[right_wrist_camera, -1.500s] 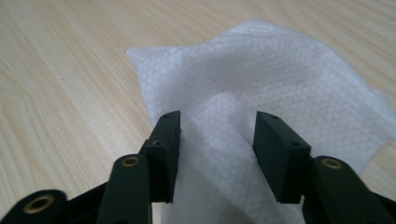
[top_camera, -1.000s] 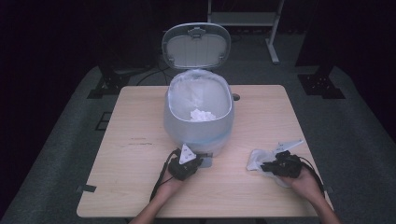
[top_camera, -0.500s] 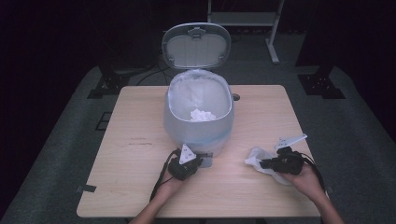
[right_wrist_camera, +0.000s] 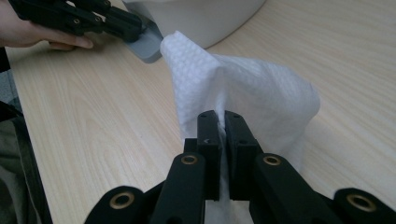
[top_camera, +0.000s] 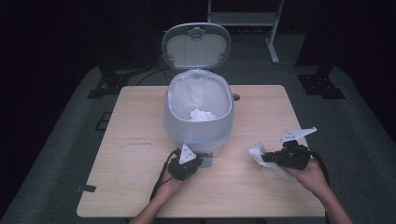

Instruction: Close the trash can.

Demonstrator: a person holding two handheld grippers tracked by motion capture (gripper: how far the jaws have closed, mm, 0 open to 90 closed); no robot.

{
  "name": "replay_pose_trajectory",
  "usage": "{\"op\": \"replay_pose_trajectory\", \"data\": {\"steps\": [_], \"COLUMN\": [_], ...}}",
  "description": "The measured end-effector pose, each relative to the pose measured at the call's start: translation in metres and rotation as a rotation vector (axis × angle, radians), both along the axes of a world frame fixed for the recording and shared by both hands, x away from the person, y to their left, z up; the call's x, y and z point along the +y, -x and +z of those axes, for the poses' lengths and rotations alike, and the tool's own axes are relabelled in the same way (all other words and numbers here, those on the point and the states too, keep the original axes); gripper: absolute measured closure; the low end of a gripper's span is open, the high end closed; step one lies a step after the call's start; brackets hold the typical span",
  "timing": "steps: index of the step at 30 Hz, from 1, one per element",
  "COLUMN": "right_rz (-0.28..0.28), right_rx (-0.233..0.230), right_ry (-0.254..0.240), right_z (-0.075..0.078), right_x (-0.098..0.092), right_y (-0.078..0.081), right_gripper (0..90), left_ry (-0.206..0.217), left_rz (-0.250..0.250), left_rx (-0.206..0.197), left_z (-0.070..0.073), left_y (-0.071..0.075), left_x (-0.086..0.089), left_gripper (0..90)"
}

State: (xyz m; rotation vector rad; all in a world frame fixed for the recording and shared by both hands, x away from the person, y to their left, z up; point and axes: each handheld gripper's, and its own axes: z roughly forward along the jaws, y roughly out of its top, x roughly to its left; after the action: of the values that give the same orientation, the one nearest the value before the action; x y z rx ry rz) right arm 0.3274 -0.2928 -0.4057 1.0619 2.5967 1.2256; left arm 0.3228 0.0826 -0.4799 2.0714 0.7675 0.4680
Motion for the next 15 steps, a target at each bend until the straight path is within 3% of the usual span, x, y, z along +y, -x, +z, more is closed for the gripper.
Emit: {"op": "replay_pose_trajectory", "data": {"steps": [15], "right_rz": [0.019], "right_rx": [-0.048], "right_ry": [-0.024], "right_z": [0.031], "right_x": [0.006], "right_y": [0.002], "right_gripper": [85.5], "left_ry": [0.001], "left_rz": [0.0], "left_rx": [0.001], "left_z": [0.0], "left_y": [0.0], "left_x": [0.0], "left_gripper": [81.5]}}
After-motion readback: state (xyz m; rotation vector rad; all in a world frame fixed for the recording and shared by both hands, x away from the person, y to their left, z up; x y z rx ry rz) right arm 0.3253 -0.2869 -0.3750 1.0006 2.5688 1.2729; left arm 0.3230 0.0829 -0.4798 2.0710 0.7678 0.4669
